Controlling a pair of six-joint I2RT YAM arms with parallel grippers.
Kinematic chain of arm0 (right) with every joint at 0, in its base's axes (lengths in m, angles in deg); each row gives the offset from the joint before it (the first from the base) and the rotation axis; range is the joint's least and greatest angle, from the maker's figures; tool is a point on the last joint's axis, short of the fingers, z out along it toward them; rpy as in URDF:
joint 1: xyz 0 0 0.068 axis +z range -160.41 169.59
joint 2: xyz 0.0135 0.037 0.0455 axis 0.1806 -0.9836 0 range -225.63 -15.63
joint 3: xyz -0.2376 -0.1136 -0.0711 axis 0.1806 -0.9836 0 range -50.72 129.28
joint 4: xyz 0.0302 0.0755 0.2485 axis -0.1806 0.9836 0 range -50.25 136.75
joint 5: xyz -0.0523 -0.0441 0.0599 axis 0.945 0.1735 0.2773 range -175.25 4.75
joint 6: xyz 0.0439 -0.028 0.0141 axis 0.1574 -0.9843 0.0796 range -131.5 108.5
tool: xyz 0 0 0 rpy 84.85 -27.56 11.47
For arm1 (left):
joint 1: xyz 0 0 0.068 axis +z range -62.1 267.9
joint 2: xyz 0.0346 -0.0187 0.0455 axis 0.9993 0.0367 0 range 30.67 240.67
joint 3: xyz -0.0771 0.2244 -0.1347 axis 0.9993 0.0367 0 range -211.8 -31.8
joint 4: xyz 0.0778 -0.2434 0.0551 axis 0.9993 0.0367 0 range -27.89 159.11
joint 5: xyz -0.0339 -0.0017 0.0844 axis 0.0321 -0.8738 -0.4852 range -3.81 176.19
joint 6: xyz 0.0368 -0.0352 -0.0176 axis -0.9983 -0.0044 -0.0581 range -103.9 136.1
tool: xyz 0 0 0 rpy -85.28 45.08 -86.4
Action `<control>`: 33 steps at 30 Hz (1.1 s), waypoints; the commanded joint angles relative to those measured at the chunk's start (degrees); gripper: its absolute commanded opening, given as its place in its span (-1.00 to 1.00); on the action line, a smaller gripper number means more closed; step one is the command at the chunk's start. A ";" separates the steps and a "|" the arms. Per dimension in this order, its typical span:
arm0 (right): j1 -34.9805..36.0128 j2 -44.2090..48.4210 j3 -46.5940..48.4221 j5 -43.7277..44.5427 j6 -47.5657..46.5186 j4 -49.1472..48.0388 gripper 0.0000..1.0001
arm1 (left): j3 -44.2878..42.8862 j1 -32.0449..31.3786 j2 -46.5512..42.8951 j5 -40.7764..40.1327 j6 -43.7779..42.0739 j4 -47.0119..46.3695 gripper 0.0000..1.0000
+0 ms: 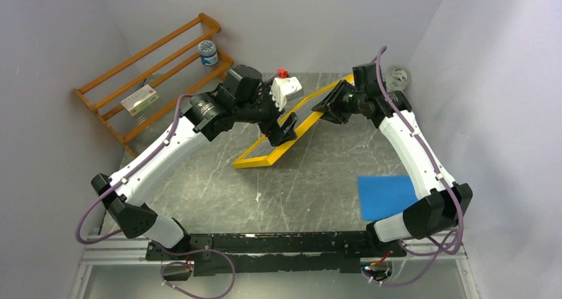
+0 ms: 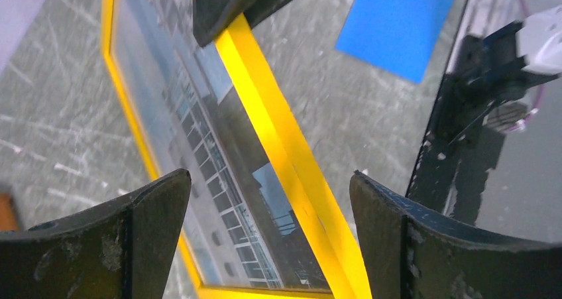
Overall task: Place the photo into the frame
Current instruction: Turn over the photo frame at the center of the board.
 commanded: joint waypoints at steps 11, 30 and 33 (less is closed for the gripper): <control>-14.14 9.07 -25.86 -24.63 -13.86 -36.24 -0.33 | 9.87 10.56 0.99 -1.57 18.92 -14.96 0.88; -19.83 1.36 -41.77 -14.20 -12.58 -45.64 0.69 | 17.40 27.87 20.01 -4.16 27.09 -16.08 0.80; -20.23 -0.83 -44.15 -14.93 -11.96 -48.48 0.69 | 17.49 28.66 22.23 -1.67 27.47 -16.67 0.80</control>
